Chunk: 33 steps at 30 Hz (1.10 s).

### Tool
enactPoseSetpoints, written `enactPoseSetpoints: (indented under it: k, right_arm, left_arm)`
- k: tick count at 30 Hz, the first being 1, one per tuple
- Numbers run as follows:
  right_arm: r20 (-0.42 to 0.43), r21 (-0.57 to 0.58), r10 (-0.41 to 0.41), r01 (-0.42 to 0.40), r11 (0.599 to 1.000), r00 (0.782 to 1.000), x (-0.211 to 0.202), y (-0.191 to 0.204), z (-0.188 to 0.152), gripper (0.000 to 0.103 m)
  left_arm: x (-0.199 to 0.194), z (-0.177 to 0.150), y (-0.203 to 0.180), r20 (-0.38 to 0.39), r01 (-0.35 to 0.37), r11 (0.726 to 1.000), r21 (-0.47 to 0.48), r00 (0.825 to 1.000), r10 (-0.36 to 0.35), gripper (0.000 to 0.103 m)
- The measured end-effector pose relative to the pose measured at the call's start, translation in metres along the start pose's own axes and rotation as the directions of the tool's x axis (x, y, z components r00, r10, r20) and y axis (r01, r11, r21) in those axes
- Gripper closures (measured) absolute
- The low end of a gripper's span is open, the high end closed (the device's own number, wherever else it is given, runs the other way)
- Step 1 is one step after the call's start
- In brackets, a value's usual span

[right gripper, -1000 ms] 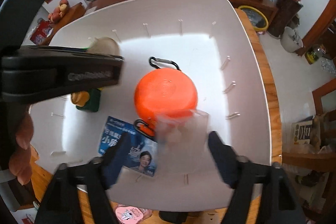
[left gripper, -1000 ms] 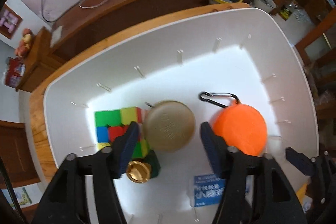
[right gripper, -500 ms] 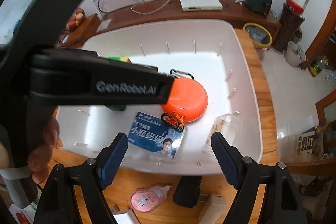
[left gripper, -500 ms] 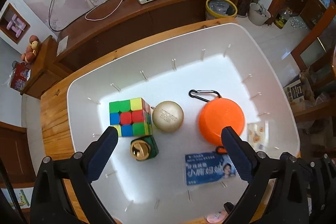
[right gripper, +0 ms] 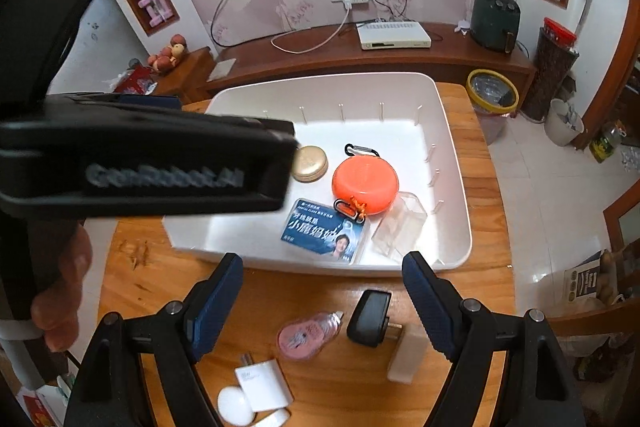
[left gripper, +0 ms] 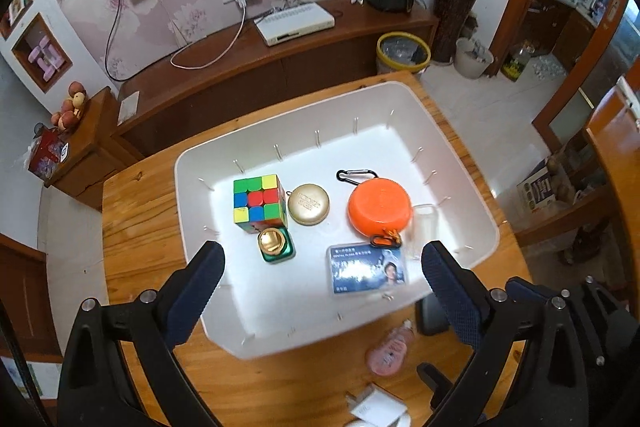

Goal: Organize rigid objects
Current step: 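Lift both tools out of the bin back over the table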

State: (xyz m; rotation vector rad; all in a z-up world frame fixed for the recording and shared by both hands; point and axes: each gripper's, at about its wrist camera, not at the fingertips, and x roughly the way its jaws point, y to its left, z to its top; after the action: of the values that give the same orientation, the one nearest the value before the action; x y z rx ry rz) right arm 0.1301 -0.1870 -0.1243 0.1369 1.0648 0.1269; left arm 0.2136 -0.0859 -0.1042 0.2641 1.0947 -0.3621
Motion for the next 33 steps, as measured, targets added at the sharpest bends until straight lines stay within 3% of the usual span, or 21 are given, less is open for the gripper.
enactPoseSetpoints:
  k: [8,16,27,33]
  right_arm:
    - [0.055,-0.032,0.024,-0.022,0.999,0.998,-0.039,0.003,-0.016,0.021]
    - [0.091,-0.049,0.078,-0.074,0.996,0.993,-0.066,0.003,-0.037,0.021]
    - [-0.022,-0.061,0.116,-0.117,0.991,0.993,-0.05,0.007,-0.084,0.021]
    - [-0.125,0.0,0.16,-0.162,0.987,0.979,-0.033,0.014,-0.109,0.021]
  left_arm:
    - [-0.046,-0.017,0.003,0.065,0.015,0.999,-0.034,0.998,-0.012,0.003]
    - [-0.067,-0.047,0.003,0.084,0.026,0.999,-0.029,0.996,-0.023,0.002]
    - [-0.059,-0.105,0.008,0.04,-0.044,0.999,-0.027,0.998,0.045,0.002]
    - [-0.038,-0.145,0.019,-0.046,-0.073,0.995,-0.063,0.996,0.07,0.002]
